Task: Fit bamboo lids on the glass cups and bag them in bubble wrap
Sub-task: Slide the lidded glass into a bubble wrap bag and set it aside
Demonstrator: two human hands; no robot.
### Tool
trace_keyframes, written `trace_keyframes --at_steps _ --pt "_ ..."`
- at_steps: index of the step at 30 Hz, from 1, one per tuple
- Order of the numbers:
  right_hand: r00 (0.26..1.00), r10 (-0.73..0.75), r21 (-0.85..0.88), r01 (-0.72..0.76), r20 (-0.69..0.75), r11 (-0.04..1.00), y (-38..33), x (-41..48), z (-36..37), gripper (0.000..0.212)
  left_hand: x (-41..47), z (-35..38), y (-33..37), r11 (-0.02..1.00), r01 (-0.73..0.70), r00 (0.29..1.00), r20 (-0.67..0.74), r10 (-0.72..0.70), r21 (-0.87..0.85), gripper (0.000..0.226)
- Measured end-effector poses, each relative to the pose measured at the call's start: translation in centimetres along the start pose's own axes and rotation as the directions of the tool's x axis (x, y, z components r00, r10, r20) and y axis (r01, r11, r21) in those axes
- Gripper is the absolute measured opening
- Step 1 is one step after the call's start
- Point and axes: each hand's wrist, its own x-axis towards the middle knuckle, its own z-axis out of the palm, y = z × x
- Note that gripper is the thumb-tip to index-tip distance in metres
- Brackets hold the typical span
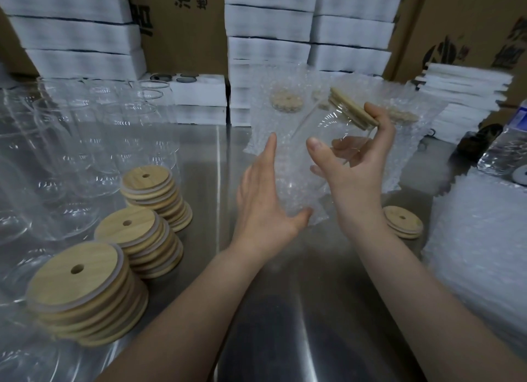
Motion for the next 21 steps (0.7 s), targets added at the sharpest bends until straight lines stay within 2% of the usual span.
trace_keyframes --at_steps 5,12,17,21 --pt "0.994 -0.103 -0.040 0.104 0.042 0.994 0.1 -0.2 0.0 0.074 0.0 0.4 -0.3 0.998 -0.050 0.990 -0.133 0.053 0.027 0.108" --pt "0.982 -0.094 -0.085 0.109 0.164 0.990 -0.4 -1.0 0.4 0.079 -0.3 0.0 0.4 0.986 -0.096 0.968 -0.245 0.060 -0.135 0.100" --pt "0.959 -0.114 -0.062 0.134 0.260 0.989 -0.3 -1.0 0.7 0.079 0.0 0.0 0.3 0.977 -0.173 0.925 -0.360 0.117 -0.125 0.104" --pt "0.962 -0.120 -0.064 0.139 0.244 0.988 -0.3 -0.9 0.7 0.078 0.1 0.1 0.3 0.972 -0.209 0.907 -0.393 0.152 -0.107 0.104"
